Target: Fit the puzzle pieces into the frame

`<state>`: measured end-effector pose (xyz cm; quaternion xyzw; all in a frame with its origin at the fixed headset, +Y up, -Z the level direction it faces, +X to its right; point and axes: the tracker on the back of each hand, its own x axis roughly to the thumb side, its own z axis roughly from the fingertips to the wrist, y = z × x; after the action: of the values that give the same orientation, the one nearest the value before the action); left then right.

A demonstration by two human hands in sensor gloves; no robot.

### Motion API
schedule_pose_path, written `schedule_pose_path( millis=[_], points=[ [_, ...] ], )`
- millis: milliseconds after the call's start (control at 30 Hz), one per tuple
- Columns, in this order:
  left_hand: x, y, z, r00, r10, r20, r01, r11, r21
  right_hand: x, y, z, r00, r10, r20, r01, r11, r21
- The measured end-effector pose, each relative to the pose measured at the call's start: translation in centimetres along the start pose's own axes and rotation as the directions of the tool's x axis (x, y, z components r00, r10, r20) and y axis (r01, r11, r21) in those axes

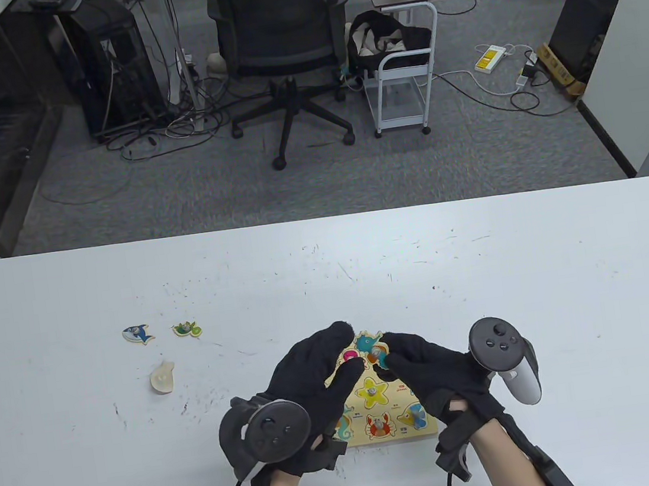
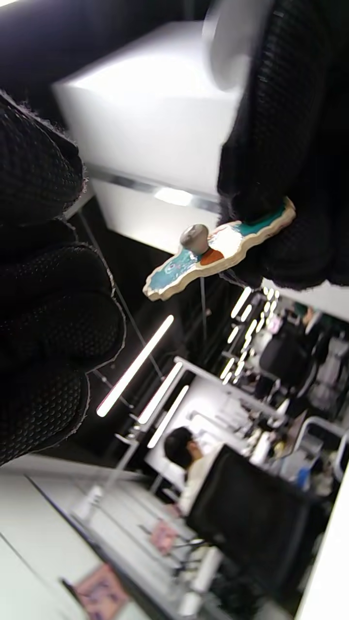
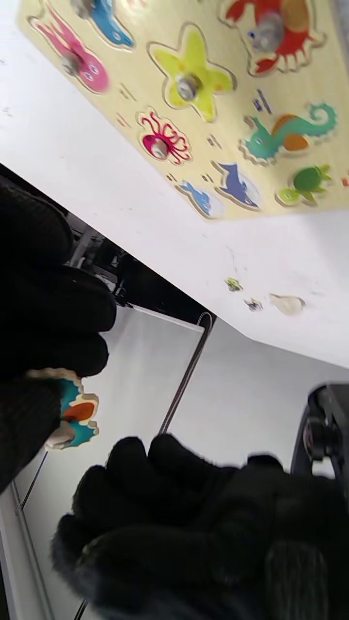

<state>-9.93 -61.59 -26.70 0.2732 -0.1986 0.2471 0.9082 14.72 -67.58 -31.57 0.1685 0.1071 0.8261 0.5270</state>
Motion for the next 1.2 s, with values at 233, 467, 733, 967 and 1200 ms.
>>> schedule_pose_path(
  millis=[233,467,733,967,1200],
  points=[
    [2.0,-1.7,0.3,0.949,-0.315,0.0,0.315,0.949,-0.03,0.5,0.3,0.2,0.999,0.029,0.029,-0.029,1.0,0.003],
    [1.7,-2.3,0.2,0.951,-0.309,-0.028,0.306,0.95,-0.063,1.2,0.7,0.3,0.996,0.051,0.078,-0.057,0.996,0.075],
    [1.6,-2.5,0.3,0.945,-0.325,-0.043,0.324,0.945,-0.035,1.3,1.1,0.4,0.995,0.056,0.078,-0.063,0.994,0.092],
    [1.3,-1.7,0.5,0.946,-0.317,-0.064,0.316,0.948,-0.027,1.3,1.3,0.0,0.995,0.036,0.091,-0.049,0.988,0.145],
    [0.4,-1.5,0.2,0.948,-0.307,-0.081,0.301,0.951,-0.076,1.3,0.2,0.3,0.991,0.114,0.069,-0.12,0.99,0.081]
  ],
)
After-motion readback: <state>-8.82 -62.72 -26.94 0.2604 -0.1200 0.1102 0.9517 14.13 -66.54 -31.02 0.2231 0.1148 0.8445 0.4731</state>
